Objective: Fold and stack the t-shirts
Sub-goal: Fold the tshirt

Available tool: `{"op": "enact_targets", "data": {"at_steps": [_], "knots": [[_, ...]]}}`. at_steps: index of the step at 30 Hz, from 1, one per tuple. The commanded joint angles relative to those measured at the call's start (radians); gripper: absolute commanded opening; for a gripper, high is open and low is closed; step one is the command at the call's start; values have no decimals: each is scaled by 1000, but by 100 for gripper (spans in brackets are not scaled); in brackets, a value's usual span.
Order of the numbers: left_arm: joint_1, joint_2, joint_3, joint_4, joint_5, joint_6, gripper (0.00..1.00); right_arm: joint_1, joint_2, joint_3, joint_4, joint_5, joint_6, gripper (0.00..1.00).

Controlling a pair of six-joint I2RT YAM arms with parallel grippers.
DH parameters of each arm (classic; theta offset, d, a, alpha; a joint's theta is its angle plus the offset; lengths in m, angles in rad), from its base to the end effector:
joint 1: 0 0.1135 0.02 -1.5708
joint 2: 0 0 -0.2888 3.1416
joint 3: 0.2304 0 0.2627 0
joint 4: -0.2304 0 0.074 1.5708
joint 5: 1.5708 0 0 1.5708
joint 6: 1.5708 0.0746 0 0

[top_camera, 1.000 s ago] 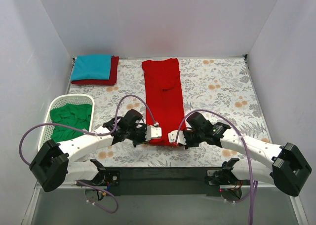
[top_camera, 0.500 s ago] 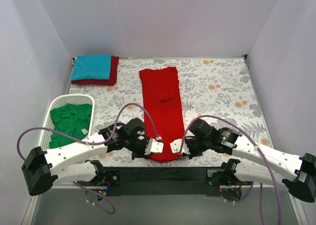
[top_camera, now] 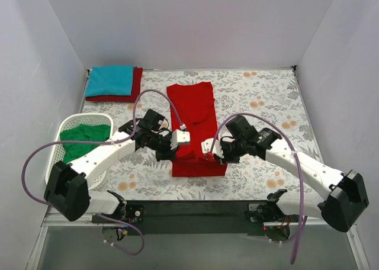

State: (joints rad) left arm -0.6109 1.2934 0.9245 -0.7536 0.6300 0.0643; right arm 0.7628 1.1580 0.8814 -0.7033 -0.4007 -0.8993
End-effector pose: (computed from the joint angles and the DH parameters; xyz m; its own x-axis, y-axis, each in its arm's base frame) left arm 0.1872 -0.1847 0.2340 -0.6934 0.5490 -0.4667 0.7187 0.4811 -0.5020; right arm 0.1578 0.1910 0.2474 0.2476 -0.7606 -0.6002 -0.9636 -0.1285 -0.2346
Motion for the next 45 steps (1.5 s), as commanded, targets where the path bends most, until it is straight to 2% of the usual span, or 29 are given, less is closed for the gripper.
{"op": "enact_targets", "data": {"at_steps": [1, 7, 11, 18, 26, 34, 35, 36, 37, 38, 39, 43, 44, 45], "knots": [[63, 91, 110, 11, 71, 103, 0, -89, 81, 112, -5, -58, -116, 1], [169, 306, 263, 8, 103, 196, 0, -209, 267, 275, -12, -98, -240, 1], [229, 435, 416, -39, 126, 252, 0, -260, 403, 375, -16, -124, -298, 1], [270, 610, 580, -88, 132, 315, 0, -315, 588, 553, -39, -145, -355, 1], [324, 734, 660, -95, 122, 341, 0, -324, 726, 651, -48, -150, -378, 1], [335, 774, 674, -52, 100, 339, 1, -324, 810, 708, -42, -150, -372, 1], [335, 777, 677, -49, 94, 329, 5, -324, 819, 720, -39, -147, -357, 7], [335, 781, 677, -53, 86, 327, 23, -326, 827, 734, -38, -142, -343, 33], [336, 778, 675, -49, 68, 319, 32, -326, 836, 769, -38, -129, -323, 41], [345, 771, 672, -33, 62, 283, 44, -329, 836, 784, -39, -124, -285, 69], [353, 753, 668, -11, 59, 267, 52, -332, 835, 800, -41, -121, -259, 72], [384, 680, 666, 0, 72, 189, 53, -347, 774, 834, -47, -131, -149, 70], [385, 660, 659, 0, 88, 172, 53, -349, 757, 815, -50, -135, -123, 68], [385, 643, 649, -4, 103, 149, 52, -349, 741, 803, -54, -145, -84, 59]]}}
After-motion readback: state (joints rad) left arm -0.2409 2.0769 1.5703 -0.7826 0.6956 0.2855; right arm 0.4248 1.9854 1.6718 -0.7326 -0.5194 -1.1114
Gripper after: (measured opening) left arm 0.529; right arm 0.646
